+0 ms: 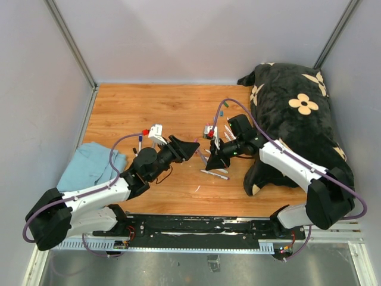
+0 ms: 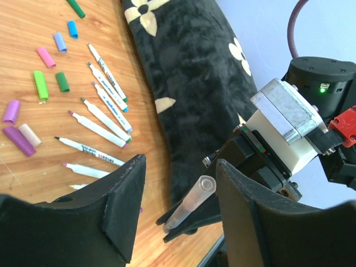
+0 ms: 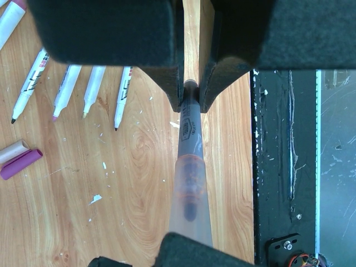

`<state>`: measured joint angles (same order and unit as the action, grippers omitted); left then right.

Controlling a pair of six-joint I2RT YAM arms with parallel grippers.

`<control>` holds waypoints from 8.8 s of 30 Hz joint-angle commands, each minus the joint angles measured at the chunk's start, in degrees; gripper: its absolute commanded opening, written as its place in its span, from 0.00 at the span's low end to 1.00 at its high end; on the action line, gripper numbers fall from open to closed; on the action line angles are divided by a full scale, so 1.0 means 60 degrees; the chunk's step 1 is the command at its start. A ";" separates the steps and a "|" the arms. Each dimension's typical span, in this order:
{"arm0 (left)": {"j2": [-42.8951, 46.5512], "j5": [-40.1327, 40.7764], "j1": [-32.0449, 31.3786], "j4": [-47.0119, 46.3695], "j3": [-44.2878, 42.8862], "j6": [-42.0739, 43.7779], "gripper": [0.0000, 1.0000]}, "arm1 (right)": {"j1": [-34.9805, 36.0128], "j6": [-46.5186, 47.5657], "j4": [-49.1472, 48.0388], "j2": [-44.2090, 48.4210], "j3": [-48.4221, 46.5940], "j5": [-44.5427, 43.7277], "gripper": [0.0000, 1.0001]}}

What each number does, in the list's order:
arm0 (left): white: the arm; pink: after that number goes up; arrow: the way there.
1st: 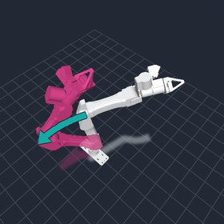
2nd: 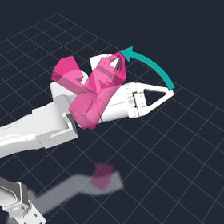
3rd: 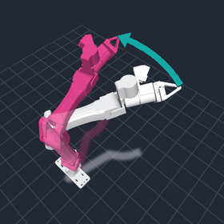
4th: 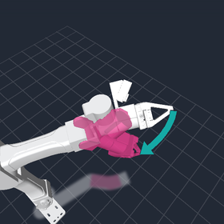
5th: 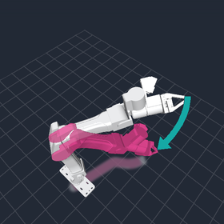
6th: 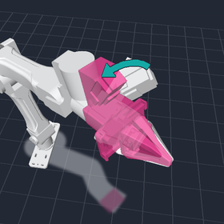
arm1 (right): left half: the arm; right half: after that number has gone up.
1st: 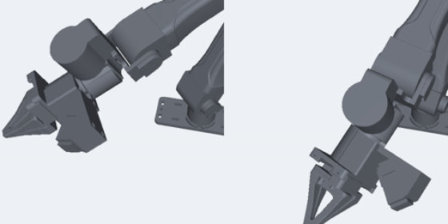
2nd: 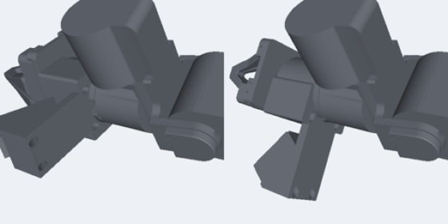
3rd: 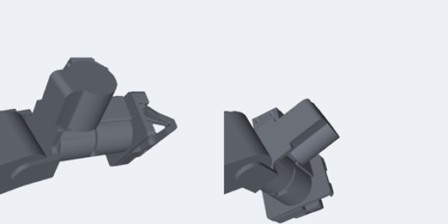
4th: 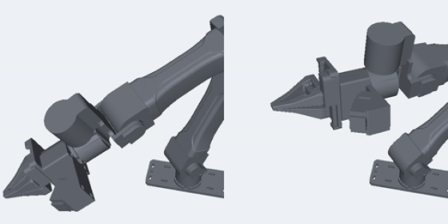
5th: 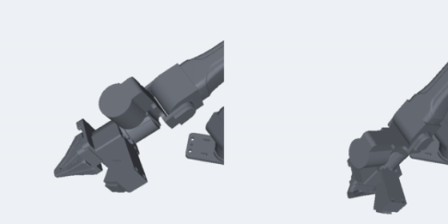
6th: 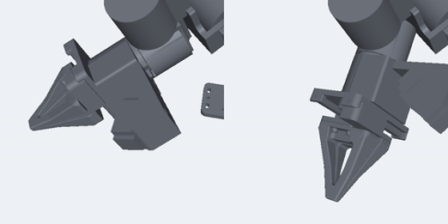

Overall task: Open the pen caps
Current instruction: Open the pen cap from the pen, then place the pen at the center of the board, then place the pen cap at the center of the board, then pick up the pen from the center of the board.

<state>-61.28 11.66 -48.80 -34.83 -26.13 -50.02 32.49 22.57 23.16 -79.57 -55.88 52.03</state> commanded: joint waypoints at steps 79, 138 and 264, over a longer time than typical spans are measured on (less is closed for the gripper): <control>0.1495 0.0170 0.2743 0.1795 0.2323 -0.0907 0.00 | 0.2752 0.0884 0.2307 -0.3602 -0.1739 -0.5777 0.06; -0.2727 -0.1665 0.2451 0.1011 0.1272 -0.2273 0.03 | 0.2810 0.1153 0.2627 -0.2850 -0.2032 -0.6268 0.42; -0.6454 -0.0802 0.5542 0.6853 -0.4491 0.6060 0.16 | 0.1898 0.1449 0.2877 -0.1804 -0.2042 -0.4799 0.50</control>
<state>-99.50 8.27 -16.12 5.04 -53.63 -13.32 46.02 31.35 39.13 -93.51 -67.13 20.08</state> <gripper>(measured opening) 0.170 0.502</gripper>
